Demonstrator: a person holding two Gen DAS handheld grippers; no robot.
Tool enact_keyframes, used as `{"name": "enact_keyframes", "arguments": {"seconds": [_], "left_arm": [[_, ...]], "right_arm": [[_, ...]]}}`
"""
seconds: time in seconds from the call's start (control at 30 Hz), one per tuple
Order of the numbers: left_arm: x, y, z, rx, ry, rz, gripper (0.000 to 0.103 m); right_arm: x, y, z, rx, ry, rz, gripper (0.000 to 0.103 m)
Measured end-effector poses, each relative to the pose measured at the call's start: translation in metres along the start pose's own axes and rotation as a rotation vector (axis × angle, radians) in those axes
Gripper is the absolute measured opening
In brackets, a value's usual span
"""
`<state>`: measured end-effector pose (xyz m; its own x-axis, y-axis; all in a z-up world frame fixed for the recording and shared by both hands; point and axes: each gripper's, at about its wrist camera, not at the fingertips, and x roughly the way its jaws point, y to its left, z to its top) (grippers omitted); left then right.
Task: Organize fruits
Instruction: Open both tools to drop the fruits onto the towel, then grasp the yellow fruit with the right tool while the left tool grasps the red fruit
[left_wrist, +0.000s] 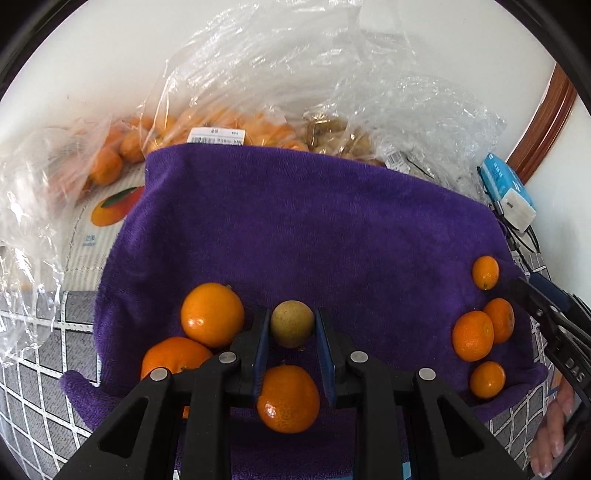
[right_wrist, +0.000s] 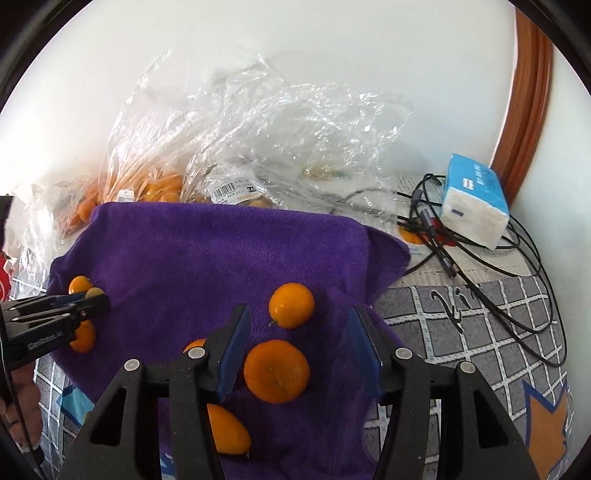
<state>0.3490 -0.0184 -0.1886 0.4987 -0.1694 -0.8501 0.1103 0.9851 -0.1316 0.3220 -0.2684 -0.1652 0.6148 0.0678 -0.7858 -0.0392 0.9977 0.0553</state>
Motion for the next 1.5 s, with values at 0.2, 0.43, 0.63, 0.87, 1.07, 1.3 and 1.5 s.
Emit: {"name": "enact_keyframes", "arguments": {"seconds": [0.2, 0.43, 0.63, 0.87, 1.07, 1.3, 1.5], "left_arm": [[0.000, -0.002, 0.000, -0.005, 0.012, -0.021, 0.025], [-0.041, 0.002, -0.007, 0.007, -0.060, -0.040, 0.042], [-0.084, 0.027, -0.027, -0.016, -0.111, -0.036, 0.046], [-0.114, 0.054, -0.067, -0.032, -0.127, -0.002, 0.048], [-0.121, 0.077, -0.101, -0.056, -0.114, 0.035, 0.051], [-0.122, 0.102, -0.129, -0.086, -0.110, 0.084, 0.055], [-0.112, 0.126, -0.143, -0.127, -0.089, 0.091, 0.055]], "right_arm": [[-0.007, -0.012, -0.012, 0.064, 0.019, -0.008, 0.055], [-0.029, -0.018, -0.031, 0.111, 0.028, -0.037, 0.055], [-0.061, -0.009, -0.047, 0.108, 0.002, -0.064, 0.056], [-0.094, 0.009, -0.067, 0.090, -0.052, -0.096, 0.056], [-0.102, 0.032, -0.080, 0.056, -0.034, -0.084, 0.056], [-0.091, 0.059, -0.095, 0.051, -0.013, 0.020, 0.049], [-0.072, 0.097, -0.099, 0.010, 0.032, 0.105, 0.041]]}}
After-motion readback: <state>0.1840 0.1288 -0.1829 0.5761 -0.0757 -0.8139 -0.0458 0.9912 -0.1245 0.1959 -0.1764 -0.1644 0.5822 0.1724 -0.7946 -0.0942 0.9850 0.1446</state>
